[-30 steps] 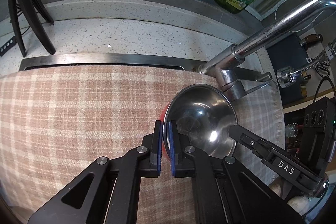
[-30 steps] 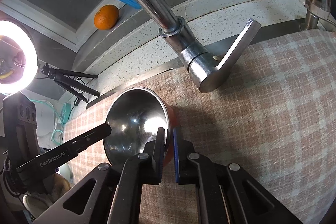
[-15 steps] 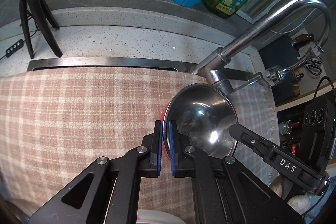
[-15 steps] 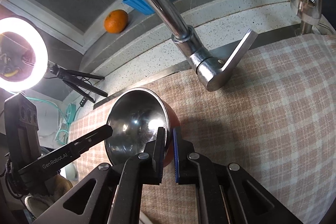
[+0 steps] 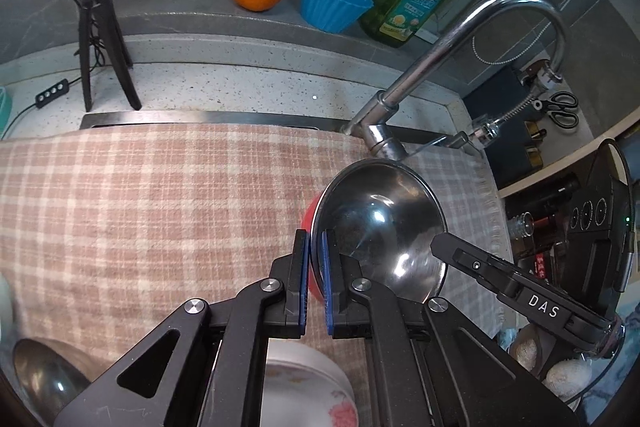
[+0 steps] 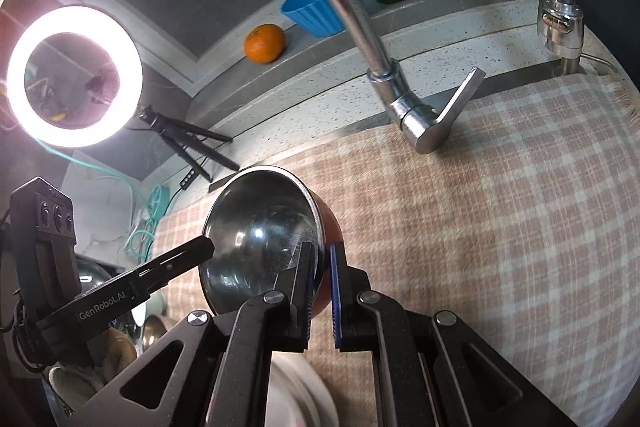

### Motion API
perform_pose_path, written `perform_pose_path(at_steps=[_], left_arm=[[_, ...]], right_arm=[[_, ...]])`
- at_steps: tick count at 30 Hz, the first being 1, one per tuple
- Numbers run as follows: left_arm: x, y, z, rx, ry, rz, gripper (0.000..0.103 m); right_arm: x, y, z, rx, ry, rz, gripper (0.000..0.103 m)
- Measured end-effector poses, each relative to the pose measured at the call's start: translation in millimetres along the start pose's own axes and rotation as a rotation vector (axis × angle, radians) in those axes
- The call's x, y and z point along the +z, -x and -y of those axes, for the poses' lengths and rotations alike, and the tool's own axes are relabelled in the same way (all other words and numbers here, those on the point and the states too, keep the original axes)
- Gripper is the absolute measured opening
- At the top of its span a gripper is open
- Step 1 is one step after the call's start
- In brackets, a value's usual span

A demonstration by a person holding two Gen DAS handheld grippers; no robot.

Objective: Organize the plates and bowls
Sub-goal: 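Lift the red saucepan with both grippers and carry it away from the faucet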

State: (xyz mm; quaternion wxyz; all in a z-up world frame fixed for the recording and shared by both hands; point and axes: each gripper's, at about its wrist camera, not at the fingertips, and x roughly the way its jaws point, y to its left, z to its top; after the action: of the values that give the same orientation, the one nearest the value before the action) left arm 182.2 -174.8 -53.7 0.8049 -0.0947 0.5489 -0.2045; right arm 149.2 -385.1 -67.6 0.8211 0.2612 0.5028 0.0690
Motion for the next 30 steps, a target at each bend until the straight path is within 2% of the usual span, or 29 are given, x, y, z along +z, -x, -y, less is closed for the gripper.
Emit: perform_pose_path(at_steps=[13, 30], left_arm=[[-39, 63, -34, -0.008, 0.020, 0.066, 0.005], [-89, 128, -127, 0.008, 0.134, 0.105, 0.005]], right_arm=[[-42, 19, -58, 0.026, 0.057, 0.007, 0.007], [-99, -9, -158, 0.069, 0.181, -0.055, 0.007]])
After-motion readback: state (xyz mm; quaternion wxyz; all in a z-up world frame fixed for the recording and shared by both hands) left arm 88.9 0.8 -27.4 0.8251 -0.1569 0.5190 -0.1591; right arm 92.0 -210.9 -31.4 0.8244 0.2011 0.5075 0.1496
